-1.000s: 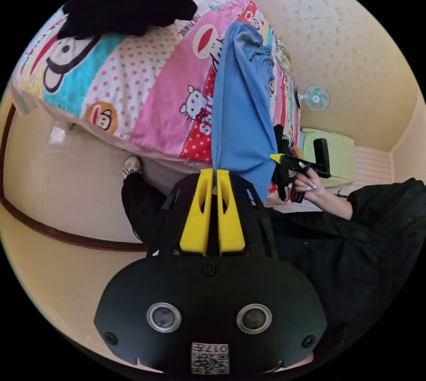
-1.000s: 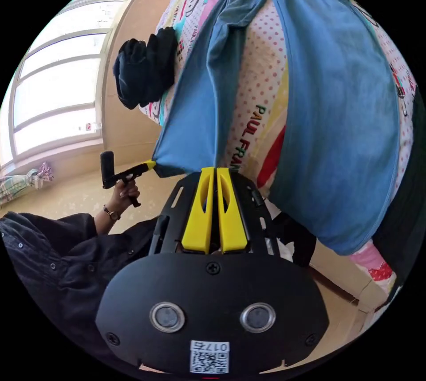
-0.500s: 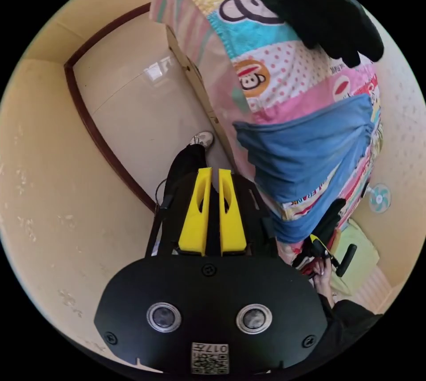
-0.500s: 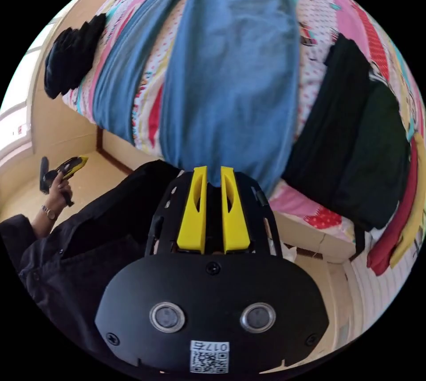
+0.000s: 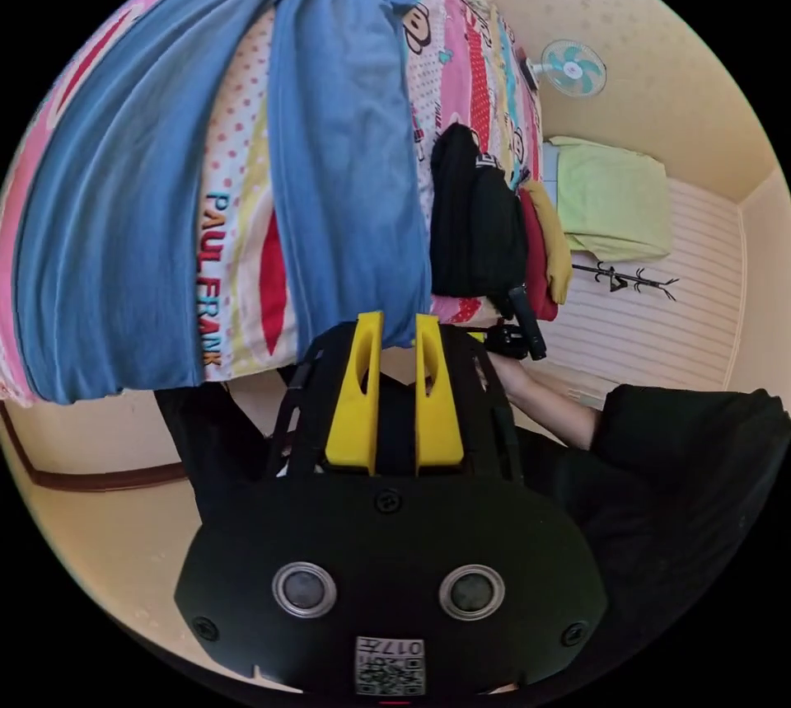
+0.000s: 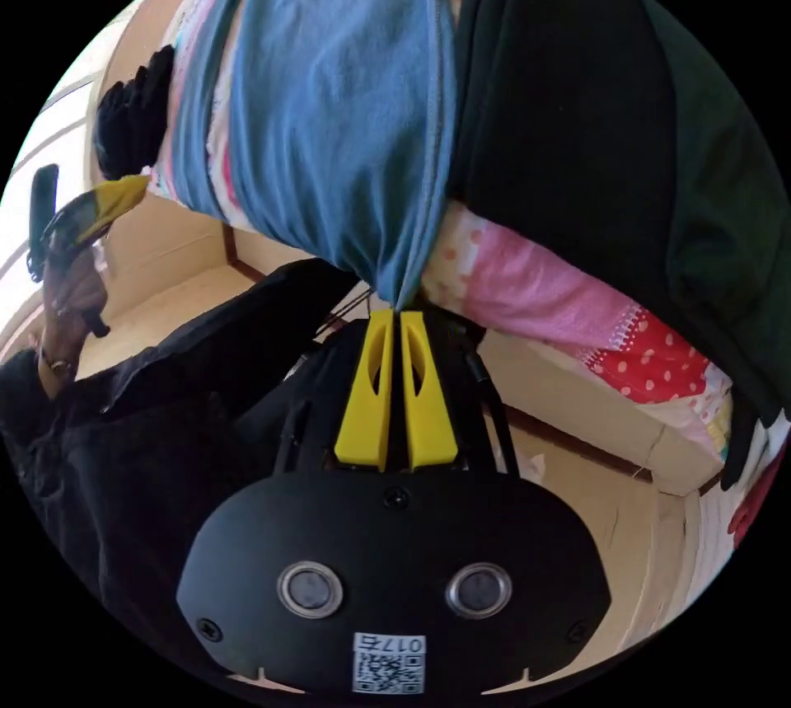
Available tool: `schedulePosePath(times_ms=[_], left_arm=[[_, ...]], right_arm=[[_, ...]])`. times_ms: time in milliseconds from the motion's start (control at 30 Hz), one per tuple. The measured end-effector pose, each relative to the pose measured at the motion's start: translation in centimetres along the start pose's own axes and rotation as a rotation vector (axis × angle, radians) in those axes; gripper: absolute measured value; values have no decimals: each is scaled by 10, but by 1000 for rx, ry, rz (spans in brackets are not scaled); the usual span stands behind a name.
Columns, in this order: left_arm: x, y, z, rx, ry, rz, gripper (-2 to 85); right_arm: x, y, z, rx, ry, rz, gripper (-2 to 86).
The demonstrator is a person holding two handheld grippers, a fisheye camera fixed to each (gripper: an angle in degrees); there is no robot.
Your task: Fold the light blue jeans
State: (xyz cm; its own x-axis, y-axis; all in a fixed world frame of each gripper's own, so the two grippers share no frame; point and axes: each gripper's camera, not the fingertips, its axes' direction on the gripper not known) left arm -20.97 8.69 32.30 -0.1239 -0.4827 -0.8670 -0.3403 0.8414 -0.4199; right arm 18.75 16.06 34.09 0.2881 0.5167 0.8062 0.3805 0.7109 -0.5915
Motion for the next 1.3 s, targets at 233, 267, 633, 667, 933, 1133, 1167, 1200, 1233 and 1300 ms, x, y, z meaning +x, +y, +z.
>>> schedulePosePath(times_ms=[233, 267, 633, 667, 933, 1133, 1167, 1200, 1233, 1300], left_arm=[[59, -3, 8, -259, 49, -2, 137], [62, -1, 9, -286, 32, 12, 131], [44, 81, -81, -161, 156, 12, -6], [40, 86, -87, -146, 174, 5, -6], [-18, 142, -157, 39, 485, -86, -8], [-95, 185, -188, 188, 897, -172, -9], [-106, 191, -188, 192, 940, -204, -9], [-128, 203, -189, 212, 1030, -279, -9], [-146, 215, -194, 256, 1120, -314, -9], [-171, 229, -202, 279, 1228, -352, -9]], right_arm=[[-93, 68, -113, 182, -304, -428, 14], [-103, 73, -121, 175, -318, -479, 15], [-29, -36, -274, 198, -130, -496, 77], [-14, -82, -298, 280, -122, -418, 100], [77, -335, -335, 634, -228, 141, 141], [79, -326, -338, 859, -407, 162, 27], [74, -314, -346, 957, -565, 99, 19], [63, -308, -352, 1020, -676, 68, 15], [53, -308, -355, 1036, -708, 47, 13], [-3, -324, -367, 1026, -708, -48, 12]])
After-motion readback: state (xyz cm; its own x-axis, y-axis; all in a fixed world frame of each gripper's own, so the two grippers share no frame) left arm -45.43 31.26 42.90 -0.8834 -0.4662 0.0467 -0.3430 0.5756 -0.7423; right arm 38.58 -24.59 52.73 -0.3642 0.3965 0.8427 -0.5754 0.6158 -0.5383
